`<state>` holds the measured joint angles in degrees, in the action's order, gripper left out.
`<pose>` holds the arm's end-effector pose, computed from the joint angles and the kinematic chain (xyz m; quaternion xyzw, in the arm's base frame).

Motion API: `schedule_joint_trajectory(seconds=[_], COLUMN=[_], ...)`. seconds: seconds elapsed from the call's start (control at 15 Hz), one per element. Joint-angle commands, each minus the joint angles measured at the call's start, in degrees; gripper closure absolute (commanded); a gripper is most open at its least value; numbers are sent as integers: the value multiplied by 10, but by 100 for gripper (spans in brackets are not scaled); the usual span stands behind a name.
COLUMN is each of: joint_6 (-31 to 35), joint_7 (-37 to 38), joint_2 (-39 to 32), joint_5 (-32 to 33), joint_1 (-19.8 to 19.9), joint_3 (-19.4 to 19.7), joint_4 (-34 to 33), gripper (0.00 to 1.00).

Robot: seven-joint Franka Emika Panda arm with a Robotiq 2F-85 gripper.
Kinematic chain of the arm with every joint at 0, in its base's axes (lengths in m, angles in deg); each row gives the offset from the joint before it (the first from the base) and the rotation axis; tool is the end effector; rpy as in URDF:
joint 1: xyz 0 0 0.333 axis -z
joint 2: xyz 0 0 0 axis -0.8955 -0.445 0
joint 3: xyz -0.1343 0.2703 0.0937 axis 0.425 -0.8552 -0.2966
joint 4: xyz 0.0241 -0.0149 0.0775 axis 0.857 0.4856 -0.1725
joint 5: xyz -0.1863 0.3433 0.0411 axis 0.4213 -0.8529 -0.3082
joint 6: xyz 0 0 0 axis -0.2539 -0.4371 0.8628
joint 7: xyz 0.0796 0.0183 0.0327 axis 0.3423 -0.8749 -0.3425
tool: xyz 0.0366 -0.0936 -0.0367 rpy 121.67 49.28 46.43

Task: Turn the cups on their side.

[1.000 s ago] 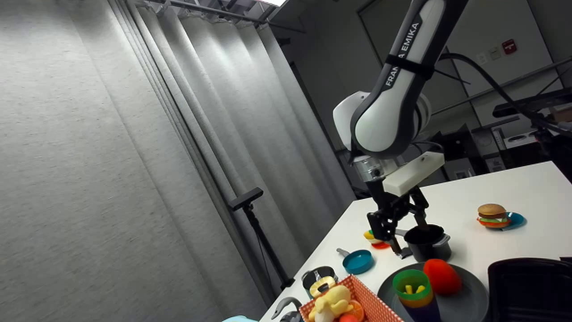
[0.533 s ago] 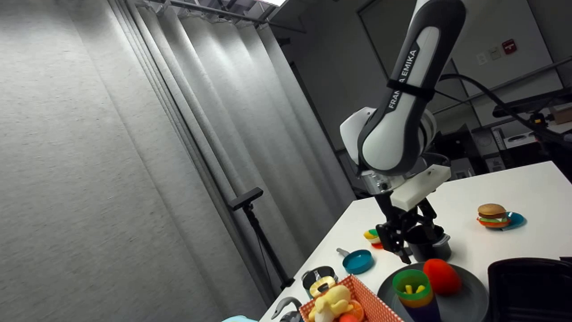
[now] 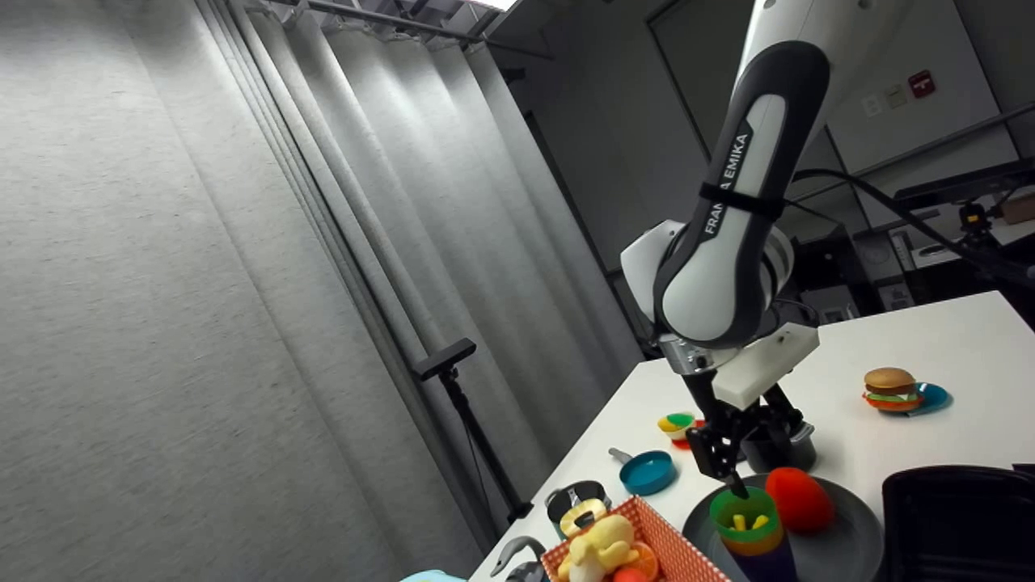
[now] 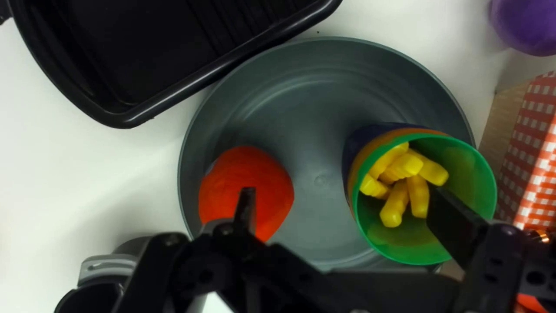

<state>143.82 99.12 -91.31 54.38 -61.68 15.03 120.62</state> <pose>0.5716 -0.0648 0.2576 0.9691 -0.2463 -0.0080 0.0126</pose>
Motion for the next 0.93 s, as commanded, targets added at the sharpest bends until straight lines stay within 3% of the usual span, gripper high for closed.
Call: schedule_joint_trajectory(seconds=[0.0, 0.4, 0.47, 0.6, 0.87], joint_6=[17, 20, 20, 18, 15], joint_7=[3, 2, 1, 0, 1], joint_2=[-38, -71, -74, -79, -77], joint_5=[-4, -8, -9, -10, -9], joint_1=[-6, -7, -7, -7, -8], joint_3=[8, 12, 12, 13, 14], joint_4=[-33, -50, -51, -52, -50], gripper=[0, 2, 7, 31, 63])
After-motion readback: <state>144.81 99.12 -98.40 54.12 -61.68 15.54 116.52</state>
